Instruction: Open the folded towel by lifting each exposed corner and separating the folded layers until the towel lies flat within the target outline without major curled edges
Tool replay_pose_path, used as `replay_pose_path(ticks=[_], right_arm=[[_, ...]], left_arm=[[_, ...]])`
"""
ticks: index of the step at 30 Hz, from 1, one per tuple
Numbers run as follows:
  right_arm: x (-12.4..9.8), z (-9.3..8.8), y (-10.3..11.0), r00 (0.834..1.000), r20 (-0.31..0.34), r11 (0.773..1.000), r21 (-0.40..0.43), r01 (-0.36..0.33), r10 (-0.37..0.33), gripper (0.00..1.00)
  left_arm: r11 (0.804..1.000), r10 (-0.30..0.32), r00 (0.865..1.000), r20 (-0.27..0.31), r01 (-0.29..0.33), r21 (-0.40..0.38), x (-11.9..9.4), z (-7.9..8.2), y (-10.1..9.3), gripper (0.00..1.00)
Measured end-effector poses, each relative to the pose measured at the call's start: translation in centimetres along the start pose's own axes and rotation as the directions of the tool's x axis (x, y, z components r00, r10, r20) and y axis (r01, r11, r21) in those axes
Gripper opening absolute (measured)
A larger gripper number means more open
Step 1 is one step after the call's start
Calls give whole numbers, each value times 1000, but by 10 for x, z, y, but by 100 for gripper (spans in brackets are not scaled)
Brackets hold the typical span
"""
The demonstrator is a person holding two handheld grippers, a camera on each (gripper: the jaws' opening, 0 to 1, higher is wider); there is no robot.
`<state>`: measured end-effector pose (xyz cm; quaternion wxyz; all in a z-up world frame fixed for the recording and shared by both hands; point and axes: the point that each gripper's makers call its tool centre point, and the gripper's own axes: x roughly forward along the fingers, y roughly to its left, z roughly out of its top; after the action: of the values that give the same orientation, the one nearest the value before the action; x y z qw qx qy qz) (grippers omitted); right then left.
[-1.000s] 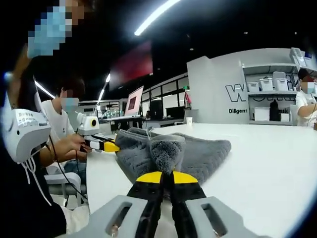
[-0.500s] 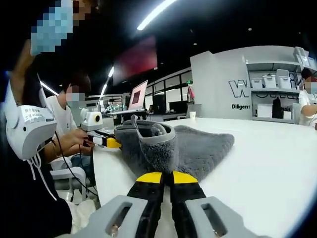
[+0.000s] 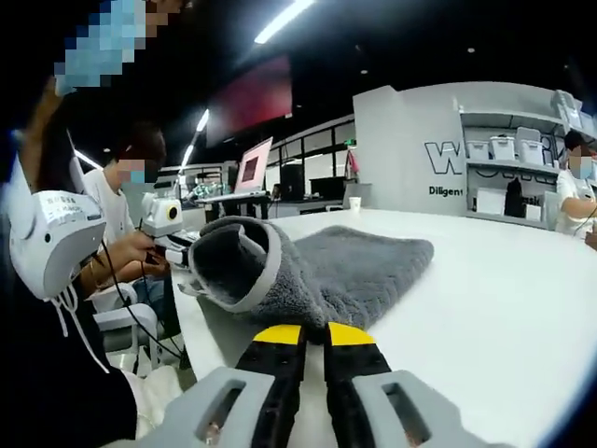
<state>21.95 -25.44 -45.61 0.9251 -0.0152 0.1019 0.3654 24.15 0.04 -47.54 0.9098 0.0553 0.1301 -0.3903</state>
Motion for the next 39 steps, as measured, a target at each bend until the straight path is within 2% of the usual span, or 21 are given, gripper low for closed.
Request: replay_pose_path(ticks=[2, 7, 9, 14, 19, 21, 28, 33, 36, 39], right_arm=[[-4, -1, -4, 1000, -1, 1000, 4, 22, -22, 3], [-11, -3, -9, 997, -20, 997, 6, 71, -71, 1], [-17, 3, -18, 992, -7, 992, -15, 127, -127, 2], [-22, 16, -22, 990, 38, 990, -14, 137, -136, 0], [-20, 19, -21, 990, 45, 991, -31, 132, -130, 0], [-18, 21, -20, 991, 50, 991, -26, 129, -128, 1], [-16, 24, -20, 991, 56, 992, -42, 122, -119, 1], [-18, 25, -26, 987, 59, 986, -53, 155, -152, 11], [-19, 26, -28, 985, 63, 985, -52, 162, -159, 13], [-19, 28, -30, 984, 65, 985, -39, 169, -167, 18]], left_arm=[[999, 28, 999, 22, -28, -18, -4, 3, 7, 0], [997, 55, 997, 61, -51, -56, -11, 8, 16, 0], [996, 73, 995, 75, -68, -62, -15, 11, 19, 0], [996, 77, 991, 107, -73, -43, -18, 22, 19, 0], [997, 82, 989, 126, -81, -15, -18, 29, 17, 1], [992, 125, 981, 151, -126, -1, -20, 35, 23, 1], [991, 132, 974, 184, -133, -8, -25, 44, 25, 4], [986, 165, 965, 205, -163, -25, -28, 47, 30, 12], [984, 175, 960, 216, -170, -42, -29, 50, 32, 16], [982, 186, 963, 193, -184, -31, -29, 48, 33, 19]])
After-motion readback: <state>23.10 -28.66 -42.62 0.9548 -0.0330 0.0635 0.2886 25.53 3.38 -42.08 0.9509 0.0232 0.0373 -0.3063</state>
